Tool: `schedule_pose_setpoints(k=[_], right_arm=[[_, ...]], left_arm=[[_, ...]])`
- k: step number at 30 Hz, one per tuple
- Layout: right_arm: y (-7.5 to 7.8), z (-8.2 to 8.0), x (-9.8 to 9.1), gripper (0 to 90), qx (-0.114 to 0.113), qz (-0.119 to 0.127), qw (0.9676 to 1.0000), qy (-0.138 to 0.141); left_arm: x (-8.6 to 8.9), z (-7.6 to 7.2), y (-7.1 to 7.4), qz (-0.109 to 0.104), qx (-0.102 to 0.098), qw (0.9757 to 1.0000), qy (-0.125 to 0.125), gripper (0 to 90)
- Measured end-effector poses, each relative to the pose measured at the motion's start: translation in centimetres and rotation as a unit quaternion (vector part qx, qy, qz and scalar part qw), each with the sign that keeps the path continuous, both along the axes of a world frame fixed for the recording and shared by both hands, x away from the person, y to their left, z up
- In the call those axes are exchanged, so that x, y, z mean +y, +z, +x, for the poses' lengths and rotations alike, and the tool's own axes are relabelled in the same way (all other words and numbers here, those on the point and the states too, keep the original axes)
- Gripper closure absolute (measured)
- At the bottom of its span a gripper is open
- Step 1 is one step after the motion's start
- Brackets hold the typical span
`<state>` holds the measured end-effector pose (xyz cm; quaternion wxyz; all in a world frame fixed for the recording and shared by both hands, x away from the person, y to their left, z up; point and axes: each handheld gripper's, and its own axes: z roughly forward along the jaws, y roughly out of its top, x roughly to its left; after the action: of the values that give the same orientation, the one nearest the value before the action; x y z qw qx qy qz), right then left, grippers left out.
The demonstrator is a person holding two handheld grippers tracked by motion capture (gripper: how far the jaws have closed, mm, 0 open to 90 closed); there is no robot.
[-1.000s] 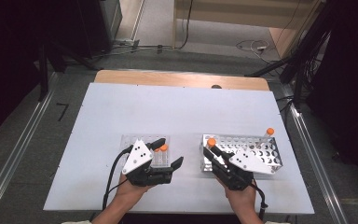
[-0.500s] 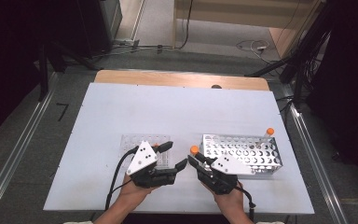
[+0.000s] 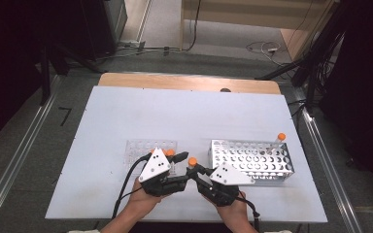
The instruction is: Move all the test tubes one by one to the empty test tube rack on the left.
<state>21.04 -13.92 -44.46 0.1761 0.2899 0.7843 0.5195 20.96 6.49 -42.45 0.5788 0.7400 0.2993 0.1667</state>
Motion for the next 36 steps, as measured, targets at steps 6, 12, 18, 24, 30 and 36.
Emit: schedule_pose_setpoints(k=[6, 12, 18, 24, 30, 36], right_arm=[[-0.16, -0.07, 0.26, 72.1, 0.006, -0.004, 1.0000, 0.007], [-0.19, -0.10, 0.31, 72.0, 0.008, -0.003, 0.9999, 0.007], [-0.18, -0.10, 0.29, 72.0, 0.008, -0.002, 0.9999, 0.007], [-0.23, -0.10, 0.31, 71.9, 0.009, -0.002, 0.9999, 0.006], [-0.21, -0.10, 0.33, 56.5, 0.010, -0.002, 0.9999, 0.009], [-0.08, 0.08, 0.14, 29.7, 0.016, 0.001, 0.9999, 0.000]], left_arm=[[0.02, 0.01, -0.09, -0.001, 0.000, 1.0000, -0.001, 55.7], [0.03, 0.01, -0.14, -0.001, -0.001, 1.0000, -0.002, 61.9], [0.02, 0.01, -0.19, 0.000, -0.002, 1.0000, -0.002, 66.6], [0.05, -0.02, -0.21, 0.002, -0.003, 1.0000, -0.001, 69.4], [0.20, -0.10, -0.03, 0.000, -0.005, 1.0000, 0.000, 70.4], [0.90, -0.23, 0.53, -0.007, -0.007, 0.9999, 0.003, 70.4]])
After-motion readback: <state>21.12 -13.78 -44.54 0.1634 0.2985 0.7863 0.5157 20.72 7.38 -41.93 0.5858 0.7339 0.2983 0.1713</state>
